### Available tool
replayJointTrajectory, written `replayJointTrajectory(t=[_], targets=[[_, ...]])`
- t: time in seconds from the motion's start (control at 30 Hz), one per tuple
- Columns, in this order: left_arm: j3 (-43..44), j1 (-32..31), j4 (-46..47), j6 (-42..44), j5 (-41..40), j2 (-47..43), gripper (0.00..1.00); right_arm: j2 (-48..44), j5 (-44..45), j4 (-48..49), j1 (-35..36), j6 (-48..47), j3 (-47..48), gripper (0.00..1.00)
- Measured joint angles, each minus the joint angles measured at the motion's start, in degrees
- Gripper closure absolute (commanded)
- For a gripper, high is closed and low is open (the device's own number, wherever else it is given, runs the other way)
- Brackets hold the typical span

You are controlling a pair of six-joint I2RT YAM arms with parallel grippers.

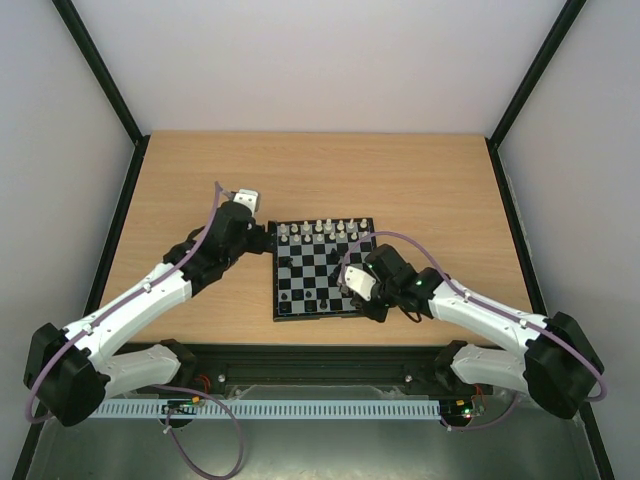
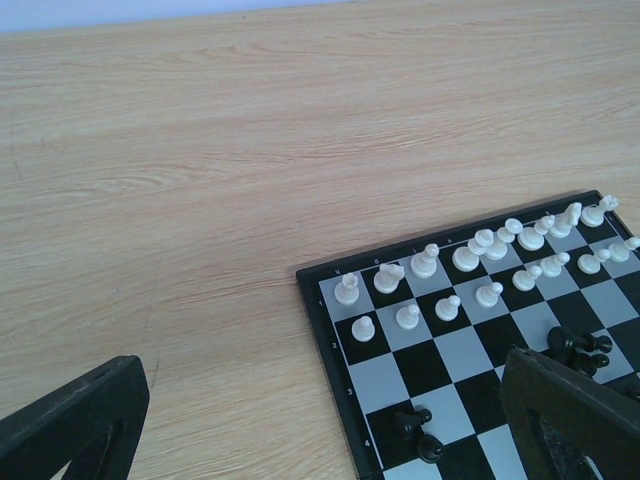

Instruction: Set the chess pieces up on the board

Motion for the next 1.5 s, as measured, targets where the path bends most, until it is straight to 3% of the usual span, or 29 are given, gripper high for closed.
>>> replayJointTrajectory(t=[0.93,1.0,1.13,1.23,1.5], targets=[[0.0,0.0,-0.07,0.81,1.79,0.55,0.01,5.77,5.66,0.46,0.02,0.57,-0.15,0.96],[0.0,0.0,-0.04,0.81,1.97,0.55,0.01,5.81,5.73,0.63,0.02,0.63,-0.15,0.93],[0.0,0.0,-0.04,0.83,2.19,0.55,0.01,5.95,5.84,0.83,0.02,0.98,-0.15,0.78],[0.02,0.0,-0.07,0.85,2.43,0.55,0.01,6.51,6.08,0.55,0.02,1.2,-0.15,0.75],[0.0,0.0,-0.07,0.98,2.97,0.55,0.01,6.49,5.88,0.44,0.02,1.53,-0.15,0.83]])
